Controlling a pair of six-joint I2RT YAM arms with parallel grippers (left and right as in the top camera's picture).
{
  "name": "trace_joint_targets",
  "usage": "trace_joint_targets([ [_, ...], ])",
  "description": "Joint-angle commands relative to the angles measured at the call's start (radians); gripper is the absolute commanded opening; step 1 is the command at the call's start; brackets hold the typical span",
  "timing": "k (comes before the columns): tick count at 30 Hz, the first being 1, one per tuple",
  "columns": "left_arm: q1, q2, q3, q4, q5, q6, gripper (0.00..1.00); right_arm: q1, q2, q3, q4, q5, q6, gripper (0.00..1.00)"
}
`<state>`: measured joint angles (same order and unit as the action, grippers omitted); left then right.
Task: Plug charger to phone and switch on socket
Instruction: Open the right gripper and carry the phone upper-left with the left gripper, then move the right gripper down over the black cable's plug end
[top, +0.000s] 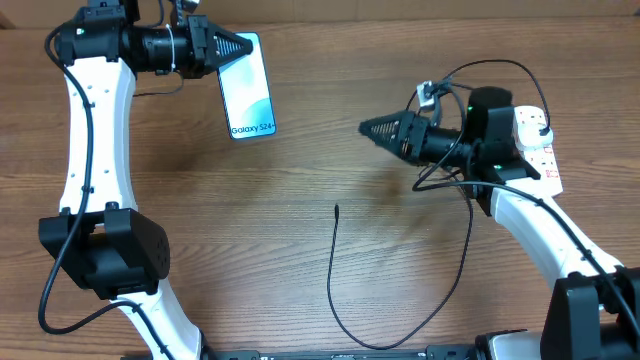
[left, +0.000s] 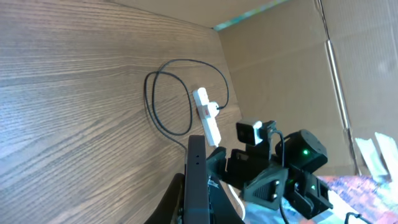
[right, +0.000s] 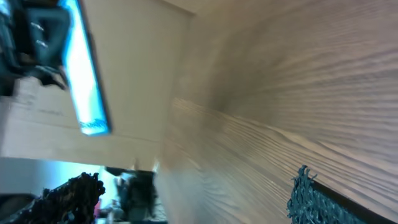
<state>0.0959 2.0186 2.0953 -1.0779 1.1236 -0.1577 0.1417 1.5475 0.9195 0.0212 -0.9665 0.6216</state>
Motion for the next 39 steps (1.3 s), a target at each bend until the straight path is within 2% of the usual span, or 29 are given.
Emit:
trace_joint_targets([
  [1, 0.002, 0.006, 0.015, 0.001, 0.056, 0.050, 0.04, 0.047, -0.010, 0.035, -0.094, 0.146, -0.182, 1.00],
  [6, 0.002, 0.006, 0.015, 0.003, 0.047, 0.050, 0.04, 0.127, -0.010, 0.124, -0.353, 0.406, -0.285, 1.00],
  [10, 0.002, 0.006, 0.015, 0.004, -0.001, 0.049, 0.04, 0.202, -0.010, 0.177, -0.525, 0.705, -0.286, 0.99],
  [13, 0.002, 0.006, 0.015, 0.004, -0.043, 0.050, 0.04, 0.247, -0.010, 0.177, -0.599, 0.832, -0.278, 1.00],
  [16, 0.002, 0.006, 0.015, 0.005, -0.069, 0.050, 0.04, 0.274, -0.010, 0.174, -0.632, 0.814, -0.278, 1.00],
  [20, 0.001, 0.006, 0.015, 0.002, -0.069, 0.050, 0.04, 0.282, -0.010, 0.174, -0.636, 0.660, -0.278, 1.00],
  [23, 0.001, 0.006, 0.015, 0.002, -0.069, 0.049, 0.04, 0.282, -0.010, 0.174, -0.624, 0.628, -0.274, 1.00],
  [28, 0.001, 0.006, 0.015, 0.002, -0.069, 0.050, 0.04, 0.298, -0.009, 0.174, -0.631, 0.719, -0.251, 1.00],
  [32, 0.001, 0.006, 0.015, 0.006, -0.069, 0.050, 0.04, 0.374, -0.008, 0.174, -0.640, 0.832, -0.224, 1.00],
  [39, -0.001, 0.006, 0.015, 0.005, -0.069, 0.050, 0.04, 0.474, 0.032, 0.175, -0.671, 0.929, -0.084, 1.00],
])
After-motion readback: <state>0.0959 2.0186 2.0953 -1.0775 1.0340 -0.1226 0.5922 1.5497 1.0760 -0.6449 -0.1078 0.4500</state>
